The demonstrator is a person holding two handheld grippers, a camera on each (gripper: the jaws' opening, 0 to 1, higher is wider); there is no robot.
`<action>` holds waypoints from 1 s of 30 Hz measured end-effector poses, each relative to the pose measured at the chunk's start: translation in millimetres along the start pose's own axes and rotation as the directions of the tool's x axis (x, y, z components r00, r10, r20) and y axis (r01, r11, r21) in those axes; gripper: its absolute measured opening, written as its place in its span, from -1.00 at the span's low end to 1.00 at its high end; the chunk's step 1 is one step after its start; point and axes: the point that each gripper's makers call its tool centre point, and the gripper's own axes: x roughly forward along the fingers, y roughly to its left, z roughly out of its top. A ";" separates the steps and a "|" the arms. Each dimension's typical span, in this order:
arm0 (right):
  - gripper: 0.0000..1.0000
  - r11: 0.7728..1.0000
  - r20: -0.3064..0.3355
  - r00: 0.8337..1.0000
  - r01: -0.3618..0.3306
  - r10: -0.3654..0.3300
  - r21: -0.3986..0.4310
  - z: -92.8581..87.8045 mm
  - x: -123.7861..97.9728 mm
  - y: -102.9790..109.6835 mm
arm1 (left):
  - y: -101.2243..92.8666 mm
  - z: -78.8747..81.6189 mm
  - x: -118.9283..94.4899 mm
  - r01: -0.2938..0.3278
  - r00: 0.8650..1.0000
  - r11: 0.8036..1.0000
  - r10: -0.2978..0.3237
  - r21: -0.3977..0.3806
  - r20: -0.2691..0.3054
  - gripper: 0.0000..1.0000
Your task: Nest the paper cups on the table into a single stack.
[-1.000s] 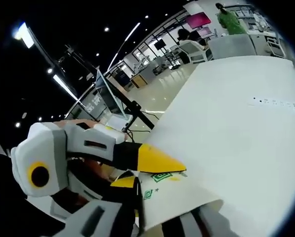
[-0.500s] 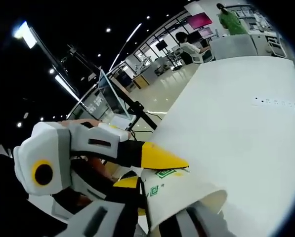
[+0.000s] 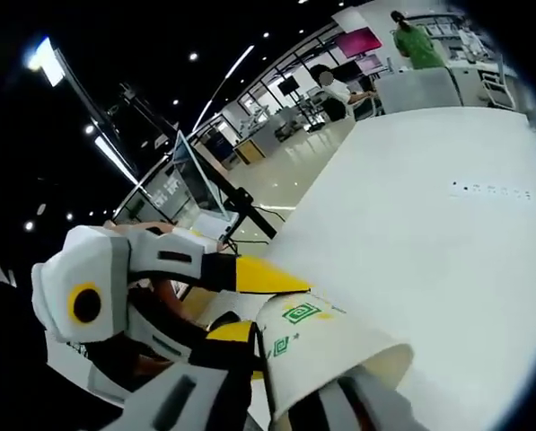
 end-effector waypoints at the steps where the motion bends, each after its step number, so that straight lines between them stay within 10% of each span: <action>1: -0.83 1.000 -0.001 1.000 0.003 -0.003 -0.002 -0.4 -0.8 -0.4 | -0.3 0.0 -0.6 -0.001 1.000 1.000 0.001 -0.010 -0.002 -0.15; 30: -0.83 0.987 -0.129 0.983 0.121 -0.134 -0.107 -14.7 -26.0 -43.2 | -10.8 -29.3 -1.1 -0.002 1.000 0.953 0.004 -0.304 0.006 -0.04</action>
